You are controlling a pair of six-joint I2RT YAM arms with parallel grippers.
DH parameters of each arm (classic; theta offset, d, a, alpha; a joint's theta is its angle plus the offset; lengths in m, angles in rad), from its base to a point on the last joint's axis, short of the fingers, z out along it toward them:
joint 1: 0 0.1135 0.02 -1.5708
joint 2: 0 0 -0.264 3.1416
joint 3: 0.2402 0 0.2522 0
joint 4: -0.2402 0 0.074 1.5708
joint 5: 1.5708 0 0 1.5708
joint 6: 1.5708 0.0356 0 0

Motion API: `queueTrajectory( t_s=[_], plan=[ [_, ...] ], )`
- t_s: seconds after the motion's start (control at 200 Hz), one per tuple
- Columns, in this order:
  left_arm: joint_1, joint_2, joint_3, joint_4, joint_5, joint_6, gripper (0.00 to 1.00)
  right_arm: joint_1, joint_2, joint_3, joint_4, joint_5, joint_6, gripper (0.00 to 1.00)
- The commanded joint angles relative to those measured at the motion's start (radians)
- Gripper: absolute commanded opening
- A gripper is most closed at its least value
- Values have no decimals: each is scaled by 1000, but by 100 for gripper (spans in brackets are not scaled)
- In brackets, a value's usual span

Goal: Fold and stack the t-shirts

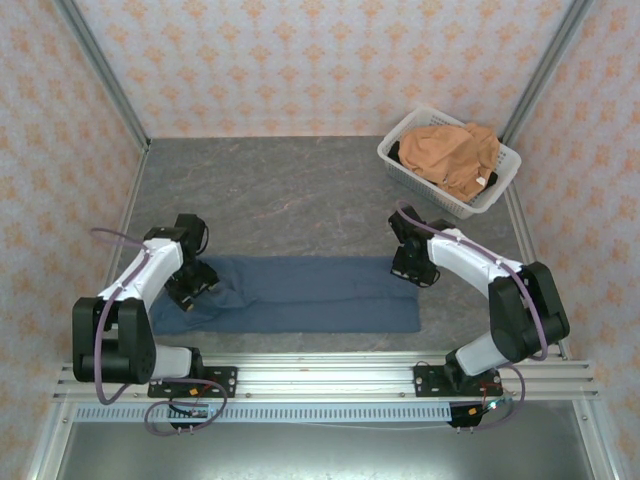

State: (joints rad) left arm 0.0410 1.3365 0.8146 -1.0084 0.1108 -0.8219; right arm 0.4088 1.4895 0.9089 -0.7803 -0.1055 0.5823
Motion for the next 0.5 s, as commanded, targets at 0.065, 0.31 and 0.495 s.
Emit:
queueTrajectory(
  t_s=[0.065,0.31,0.495],
  plan=[
    [-12,-121,-85,-131,76,-48,48,-7,14,4,-9,7,-17,9],
    [-107,-216,-149,-184,144,-131,40,-7,51,23,10,-7,-24,9],
    [-158,-230,-170,-161,105,-177,55,-7,54,24,14,-11,-24,9]
  ],
)
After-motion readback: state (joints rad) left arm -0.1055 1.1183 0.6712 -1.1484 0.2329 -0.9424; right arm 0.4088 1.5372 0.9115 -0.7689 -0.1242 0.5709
